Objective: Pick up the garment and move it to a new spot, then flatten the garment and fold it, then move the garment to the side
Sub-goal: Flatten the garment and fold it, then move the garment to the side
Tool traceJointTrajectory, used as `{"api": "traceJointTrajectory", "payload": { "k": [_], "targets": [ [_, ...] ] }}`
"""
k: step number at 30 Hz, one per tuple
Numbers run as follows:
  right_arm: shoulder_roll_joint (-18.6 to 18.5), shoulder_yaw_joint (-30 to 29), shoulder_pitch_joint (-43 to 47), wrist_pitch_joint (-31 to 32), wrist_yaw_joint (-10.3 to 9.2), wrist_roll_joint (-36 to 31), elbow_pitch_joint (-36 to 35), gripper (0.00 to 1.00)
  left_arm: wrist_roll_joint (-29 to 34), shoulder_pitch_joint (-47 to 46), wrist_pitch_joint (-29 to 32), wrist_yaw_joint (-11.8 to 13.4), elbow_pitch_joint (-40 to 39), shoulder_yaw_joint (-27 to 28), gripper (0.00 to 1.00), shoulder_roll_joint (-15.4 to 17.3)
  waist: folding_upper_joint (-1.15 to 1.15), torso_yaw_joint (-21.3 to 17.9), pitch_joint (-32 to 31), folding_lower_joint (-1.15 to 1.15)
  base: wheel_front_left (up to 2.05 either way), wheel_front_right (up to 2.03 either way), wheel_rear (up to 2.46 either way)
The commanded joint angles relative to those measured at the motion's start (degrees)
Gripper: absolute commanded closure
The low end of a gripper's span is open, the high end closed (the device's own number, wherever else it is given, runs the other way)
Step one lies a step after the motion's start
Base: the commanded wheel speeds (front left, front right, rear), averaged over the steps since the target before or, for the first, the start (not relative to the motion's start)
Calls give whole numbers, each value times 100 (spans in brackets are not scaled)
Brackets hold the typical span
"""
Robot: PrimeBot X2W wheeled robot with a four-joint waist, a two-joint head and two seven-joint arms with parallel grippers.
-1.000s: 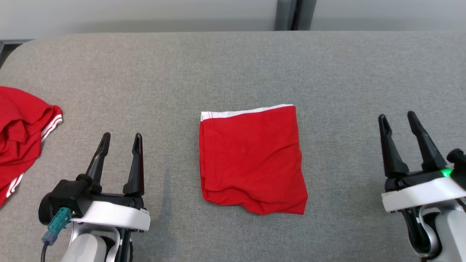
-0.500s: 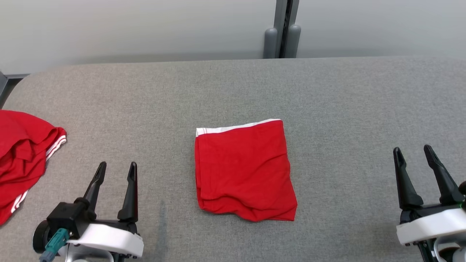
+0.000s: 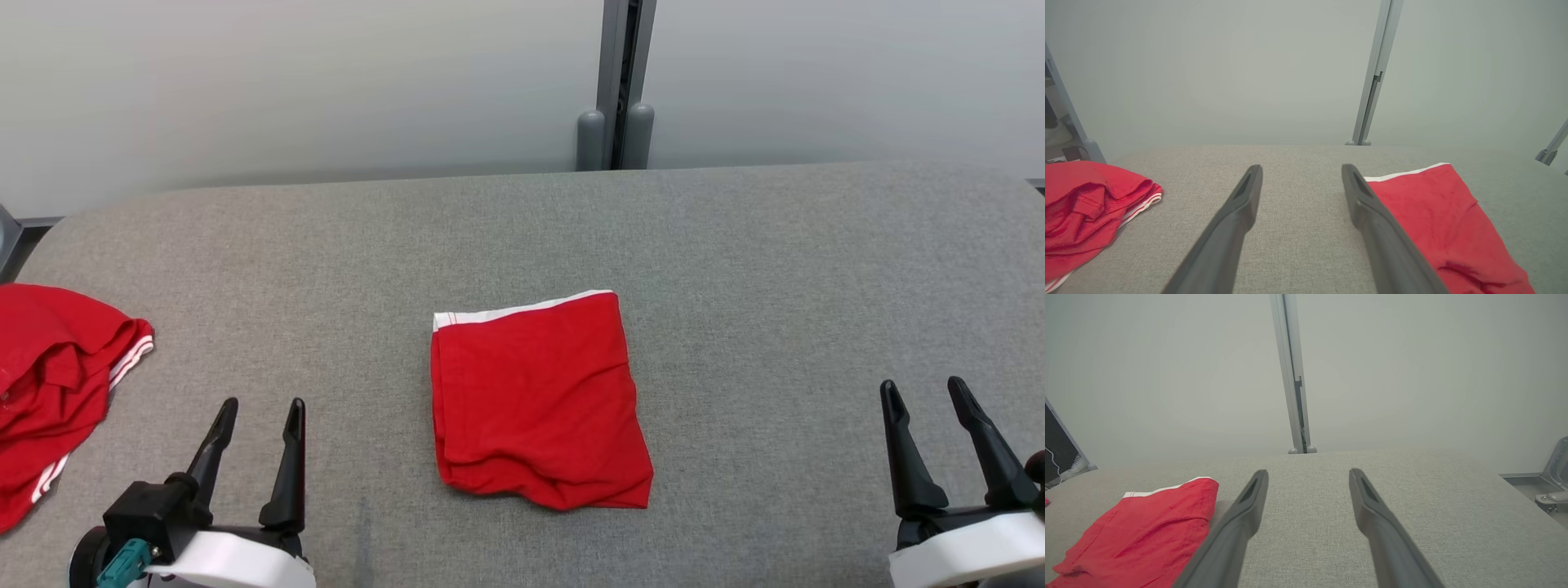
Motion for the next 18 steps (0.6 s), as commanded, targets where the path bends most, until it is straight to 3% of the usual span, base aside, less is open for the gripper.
{"api": "traceJointTrajectory", "payload": {
  "k": [1,18],
  "targets": [
    [-1,-28,73,20,3,-18,-54,0,-39,51,22,26,-7,-1,0,43,0,-8,-54,0,0,0,0],
    [75,-31,446,260,3,8,-274,0,-119,262,184,89,-27,-63,0,118,0,10,-340,0,0,0,0]
  ]
}}
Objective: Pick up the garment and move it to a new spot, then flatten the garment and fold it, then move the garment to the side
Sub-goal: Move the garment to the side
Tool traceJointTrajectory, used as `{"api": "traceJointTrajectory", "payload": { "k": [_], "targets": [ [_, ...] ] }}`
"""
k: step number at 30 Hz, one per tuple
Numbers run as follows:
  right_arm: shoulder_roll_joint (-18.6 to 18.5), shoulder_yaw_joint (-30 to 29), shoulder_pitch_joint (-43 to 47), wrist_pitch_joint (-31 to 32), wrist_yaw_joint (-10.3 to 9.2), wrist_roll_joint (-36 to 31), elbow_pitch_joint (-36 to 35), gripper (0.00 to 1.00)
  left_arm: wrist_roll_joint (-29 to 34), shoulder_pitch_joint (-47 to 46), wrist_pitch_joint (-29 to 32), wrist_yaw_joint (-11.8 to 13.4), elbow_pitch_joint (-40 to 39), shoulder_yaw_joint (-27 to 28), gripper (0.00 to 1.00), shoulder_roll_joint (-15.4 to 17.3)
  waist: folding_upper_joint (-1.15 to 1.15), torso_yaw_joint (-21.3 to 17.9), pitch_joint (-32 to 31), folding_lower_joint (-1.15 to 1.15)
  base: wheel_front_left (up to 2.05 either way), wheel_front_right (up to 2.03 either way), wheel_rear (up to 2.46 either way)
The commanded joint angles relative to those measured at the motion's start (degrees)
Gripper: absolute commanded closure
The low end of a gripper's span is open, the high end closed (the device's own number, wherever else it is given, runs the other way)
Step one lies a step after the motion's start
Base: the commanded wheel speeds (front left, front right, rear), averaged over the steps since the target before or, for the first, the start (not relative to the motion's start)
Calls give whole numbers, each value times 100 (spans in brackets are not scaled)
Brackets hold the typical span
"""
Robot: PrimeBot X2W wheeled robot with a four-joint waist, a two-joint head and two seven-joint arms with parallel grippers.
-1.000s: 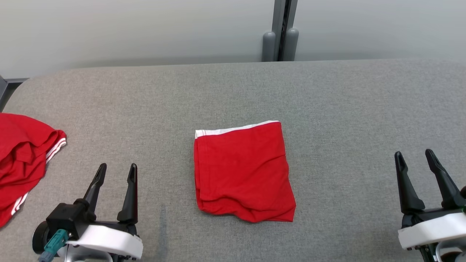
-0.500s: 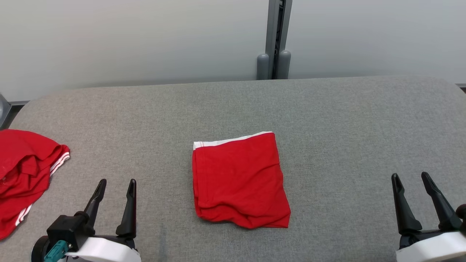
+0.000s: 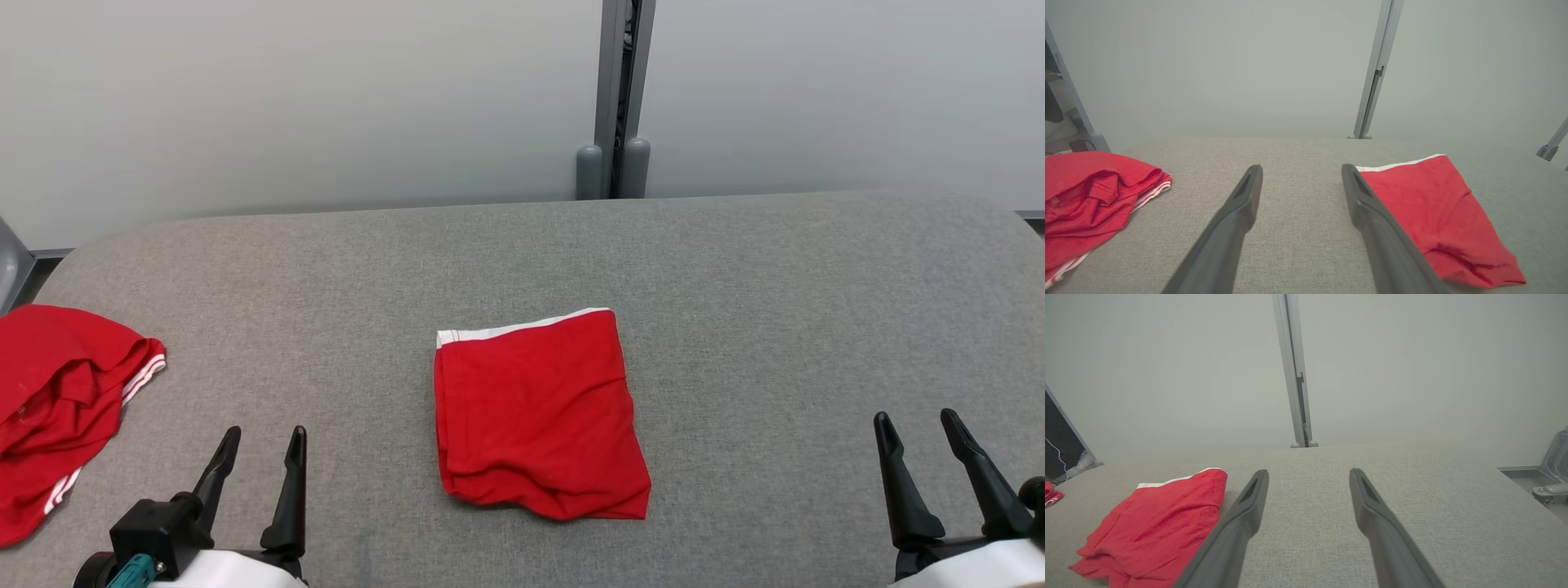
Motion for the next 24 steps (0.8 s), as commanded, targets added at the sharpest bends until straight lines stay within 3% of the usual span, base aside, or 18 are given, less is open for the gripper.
{"api": "traceJointTrajectory", "payload": {
  "k": [1,24],
  "targets": [
    [-9,-21,25,19,2,15,-44,0,-30,5,7,18,-11,3,0,47,0,13,1,0,0,0,0],
    [42,-43,-73,-32,2,55,0,0,-82,-155,-62,53,29,-38,0,77,0,73,115,0,0,0,0]
  ]
}}
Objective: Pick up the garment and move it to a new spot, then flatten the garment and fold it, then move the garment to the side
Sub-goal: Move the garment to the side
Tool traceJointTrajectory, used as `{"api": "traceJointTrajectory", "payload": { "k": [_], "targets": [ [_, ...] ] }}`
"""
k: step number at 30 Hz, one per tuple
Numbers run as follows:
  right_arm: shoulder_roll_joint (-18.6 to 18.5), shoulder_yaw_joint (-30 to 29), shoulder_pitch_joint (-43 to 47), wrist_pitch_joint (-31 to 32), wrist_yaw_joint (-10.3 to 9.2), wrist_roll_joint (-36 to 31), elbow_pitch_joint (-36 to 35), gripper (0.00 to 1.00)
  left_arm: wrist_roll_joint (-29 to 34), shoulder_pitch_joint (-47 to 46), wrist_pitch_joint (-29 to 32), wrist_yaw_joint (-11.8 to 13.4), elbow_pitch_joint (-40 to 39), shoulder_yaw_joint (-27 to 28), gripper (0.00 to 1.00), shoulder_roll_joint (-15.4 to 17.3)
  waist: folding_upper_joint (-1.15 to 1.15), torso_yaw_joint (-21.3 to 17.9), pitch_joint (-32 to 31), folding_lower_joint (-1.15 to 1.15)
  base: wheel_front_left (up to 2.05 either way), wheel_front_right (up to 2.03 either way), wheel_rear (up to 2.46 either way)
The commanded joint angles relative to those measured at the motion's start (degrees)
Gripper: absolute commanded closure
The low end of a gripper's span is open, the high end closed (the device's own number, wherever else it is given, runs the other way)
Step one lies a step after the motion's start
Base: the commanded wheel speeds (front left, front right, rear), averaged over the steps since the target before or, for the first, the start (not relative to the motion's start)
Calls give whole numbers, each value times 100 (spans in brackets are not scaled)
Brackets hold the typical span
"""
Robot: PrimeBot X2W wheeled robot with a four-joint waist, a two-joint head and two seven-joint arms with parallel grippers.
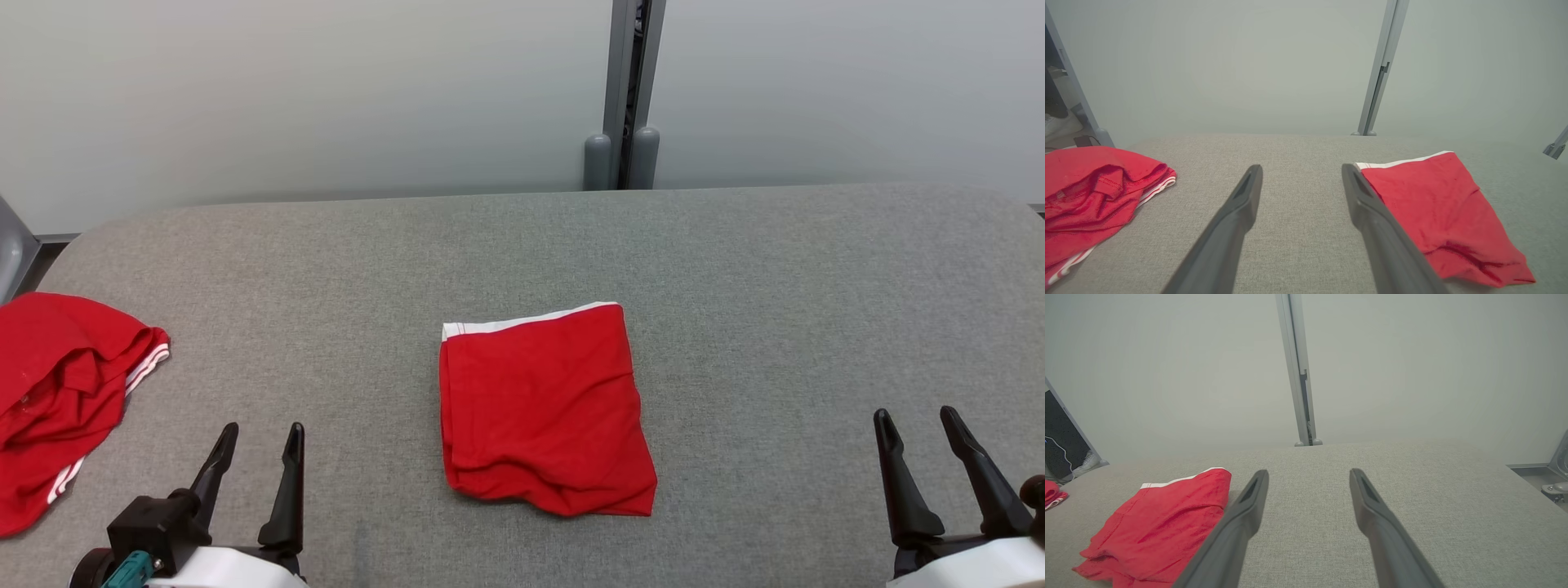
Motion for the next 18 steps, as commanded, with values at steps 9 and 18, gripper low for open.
{"api": "traceJointTrajectory", "payload": {
  "k": [9,18],
  "targets": [
    [-23,-73,-128,-95,2,57,76,0,-1,-203,-29,43,-82,-35,0,30,0,88,124,0,0,0,0],
    [-310,41,-577,11,3,162,280,0,87,-735,-149,-47,-134,-129,0,-56,0,565,777,0,0,0,0]
  ]
}}
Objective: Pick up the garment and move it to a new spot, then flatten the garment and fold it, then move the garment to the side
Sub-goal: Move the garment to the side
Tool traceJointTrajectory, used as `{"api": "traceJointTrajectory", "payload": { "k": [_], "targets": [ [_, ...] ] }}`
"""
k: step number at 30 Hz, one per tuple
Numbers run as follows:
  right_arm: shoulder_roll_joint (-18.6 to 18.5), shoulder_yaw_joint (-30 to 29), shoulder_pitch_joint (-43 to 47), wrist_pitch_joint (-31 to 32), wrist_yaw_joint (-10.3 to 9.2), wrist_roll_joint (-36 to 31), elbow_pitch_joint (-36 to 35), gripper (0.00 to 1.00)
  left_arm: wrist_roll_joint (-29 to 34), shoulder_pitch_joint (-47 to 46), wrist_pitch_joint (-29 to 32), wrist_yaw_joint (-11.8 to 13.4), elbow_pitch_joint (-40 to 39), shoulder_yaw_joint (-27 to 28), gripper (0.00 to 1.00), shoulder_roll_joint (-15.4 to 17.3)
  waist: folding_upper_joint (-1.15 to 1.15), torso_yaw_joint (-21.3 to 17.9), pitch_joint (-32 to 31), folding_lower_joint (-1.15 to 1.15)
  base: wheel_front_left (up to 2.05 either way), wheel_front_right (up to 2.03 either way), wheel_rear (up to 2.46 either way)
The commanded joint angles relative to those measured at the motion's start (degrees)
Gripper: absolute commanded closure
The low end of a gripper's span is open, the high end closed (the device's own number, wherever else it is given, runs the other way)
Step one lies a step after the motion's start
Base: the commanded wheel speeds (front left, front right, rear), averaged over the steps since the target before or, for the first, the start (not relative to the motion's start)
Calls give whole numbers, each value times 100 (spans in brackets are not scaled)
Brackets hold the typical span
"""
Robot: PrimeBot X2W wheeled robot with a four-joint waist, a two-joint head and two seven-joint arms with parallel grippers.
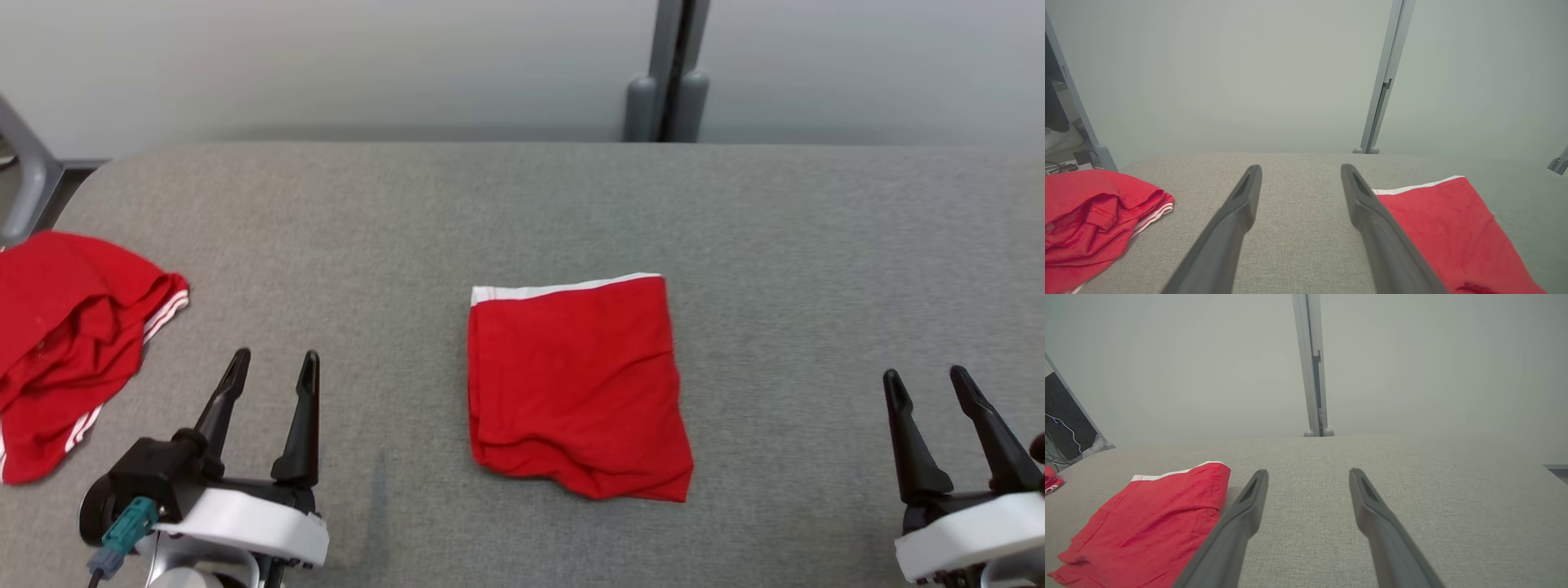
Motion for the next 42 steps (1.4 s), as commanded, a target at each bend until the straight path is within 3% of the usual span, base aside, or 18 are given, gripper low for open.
{"api": "traceJointTrajectory", "payload": {
  "k": [1,15,24,25,26,27,28,42],
  "targets": [
    [-107,75,-179,27,3,43,88,0,36,-195,-75,-42,45,5,0,-35,-1,292,331,0,0,0,0],
    [-546,1418,-1186,135,4,610,1207,0,59,-893,-429,-239,475,-62,0,-419,-1,931,1091,0,0,0,0],
    [-824,2027,-1722,436,3,1183,1816,0,136,-1072,-496,-346,658,17,0,-613,-1,1064,1289,0,0,0,0],
    [-849,2084,-1753,504,3,1264,1870,52,145,-1082,-499,-360,666,30,0,-625,-1,1064,1300,0,0,0,0],
    [-883,2165,-1791,567,3,1332,1899,69,165,-1090,-502,-378,674,42,0,-636,-1,1062,1312,0,0,0,0],
    [-927,2226,-1835,606,3,1388,1915,93,181,-1096,-505,-385,682,56,0,-642,-1,1059,1318,0,0,0,0],
    [-972,2266,-1869,660,3,1427,1951,100,193,-1103,-506,-386,692,74,0,-645,-1,1055,1320,0,0,0,0],
    [-1581,2594,-2295,920,-11,1612,1854,100,417,-1121,-505,-517,591,291,0,-719,-1,745,1363,0,0,0,0]
  ]
}}
